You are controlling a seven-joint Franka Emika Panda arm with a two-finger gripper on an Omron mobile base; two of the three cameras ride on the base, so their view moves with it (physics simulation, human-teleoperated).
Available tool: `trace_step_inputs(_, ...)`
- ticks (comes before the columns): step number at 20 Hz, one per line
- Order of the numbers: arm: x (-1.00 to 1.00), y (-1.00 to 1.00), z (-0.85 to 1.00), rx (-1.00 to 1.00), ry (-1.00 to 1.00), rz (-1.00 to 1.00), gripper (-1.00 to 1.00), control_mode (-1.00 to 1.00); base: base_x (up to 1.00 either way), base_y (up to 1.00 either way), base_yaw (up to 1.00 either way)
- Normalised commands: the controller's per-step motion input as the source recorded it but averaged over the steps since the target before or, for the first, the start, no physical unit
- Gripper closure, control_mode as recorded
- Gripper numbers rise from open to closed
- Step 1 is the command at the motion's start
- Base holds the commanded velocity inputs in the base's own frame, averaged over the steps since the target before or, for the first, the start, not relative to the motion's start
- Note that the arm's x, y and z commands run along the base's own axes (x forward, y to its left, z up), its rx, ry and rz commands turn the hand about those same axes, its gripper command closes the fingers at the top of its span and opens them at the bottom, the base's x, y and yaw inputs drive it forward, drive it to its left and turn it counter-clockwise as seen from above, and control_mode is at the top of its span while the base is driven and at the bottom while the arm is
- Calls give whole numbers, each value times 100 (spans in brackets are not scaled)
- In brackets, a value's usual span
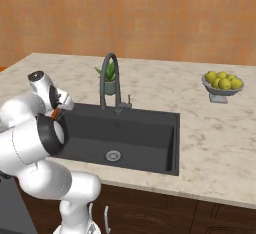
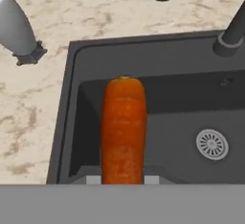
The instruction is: Pick the carrot from the sink and place it in the bowl. Then pick the bowl and place it in the microwave. Then close the microwave door and press the start button.
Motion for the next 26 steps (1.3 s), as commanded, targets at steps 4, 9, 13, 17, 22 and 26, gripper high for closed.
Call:
trace_step_inputs(4, 0, 74, 2, -1, -15, 0, 100, -100, 0, 0, 0)
trace_step_inputs(9, -8, 60, 0, -1, -14, 0, 100, -100, 0, 0, 0)
trace_step_inputs(13, -56, 48, 0, 0, -11, 0, 100, -100, 0, 0, 0)
trace_step_inputs(17, -43, 39, 13, 0, -2, 0, 100, -100, 0, 0, 0)
trace_step_inputs(22, 0, 44, 30, 0, 13, 0, 100, -100, 0, 0, 0)
trace_step_inputs(26, 0, 44, 0, 0, 5, 0, 100, -100, 0, 0, 0)
